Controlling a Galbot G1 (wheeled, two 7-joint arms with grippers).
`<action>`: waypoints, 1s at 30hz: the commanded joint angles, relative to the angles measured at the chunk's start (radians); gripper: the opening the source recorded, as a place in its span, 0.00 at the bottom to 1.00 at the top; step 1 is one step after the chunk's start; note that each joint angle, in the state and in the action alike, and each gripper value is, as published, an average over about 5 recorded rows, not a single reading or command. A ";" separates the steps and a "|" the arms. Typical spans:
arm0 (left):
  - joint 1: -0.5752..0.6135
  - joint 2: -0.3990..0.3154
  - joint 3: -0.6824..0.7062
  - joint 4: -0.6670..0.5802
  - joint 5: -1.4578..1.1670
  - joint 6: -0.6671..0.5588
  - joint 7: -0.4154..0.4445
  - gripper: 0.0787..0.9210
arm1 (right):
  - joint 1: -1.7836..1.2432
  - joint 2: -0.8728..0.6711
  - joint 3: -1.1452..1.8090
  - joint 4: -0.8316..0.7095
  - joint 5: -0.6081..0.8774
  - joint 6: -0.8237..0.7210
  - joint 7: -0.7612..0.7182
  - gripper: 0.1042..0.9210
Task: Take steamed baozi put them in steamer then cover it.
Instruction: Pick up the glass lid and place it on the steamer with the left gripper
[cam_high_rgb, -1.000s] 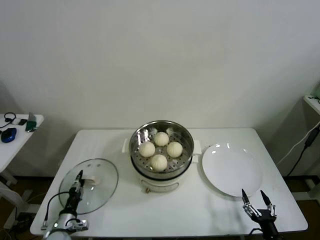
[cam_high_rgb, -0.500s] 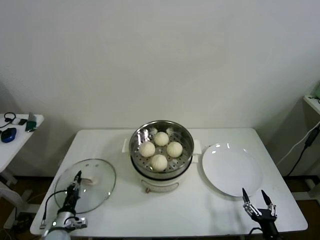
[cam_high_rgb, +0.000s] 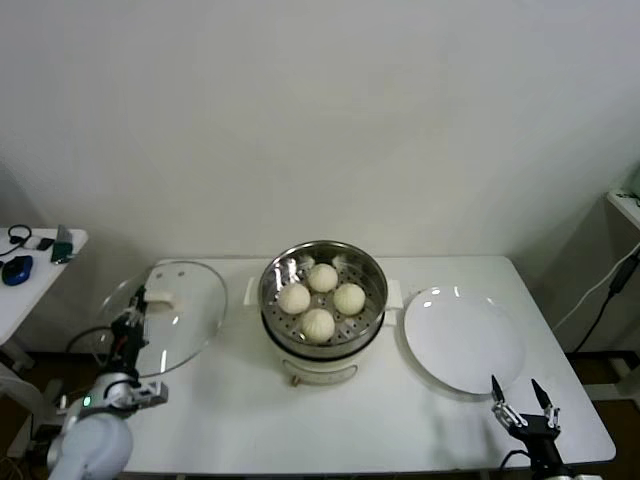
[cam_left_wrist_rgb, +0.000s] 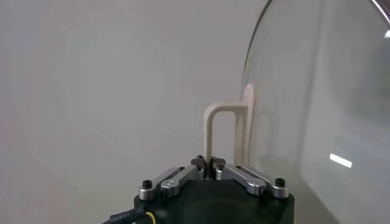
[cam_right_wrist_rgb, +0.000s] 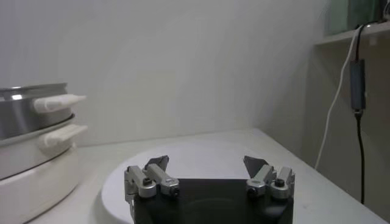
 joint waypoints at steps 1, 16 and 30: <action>-0.149 0.170 0.234 -0.344 -0.096 0.433 0.228 0.08 | 0.007 0.003 0.000 0.001 -0.068 -0.012 0.031 0.88; -0.455 -0.219 0.726 -0.145 0.355 0.541 0.421 0.08 | 0.053 -0.020 -0.025 -0.006 -0.062 0.026 -0.006 0.88; -0.464 -0.500 0.786 0.101 0.526 0.511 0.367 0.08 | 0.056 -0.047 -0.017 -0.028 -0.021 0.053 -0.008 0.88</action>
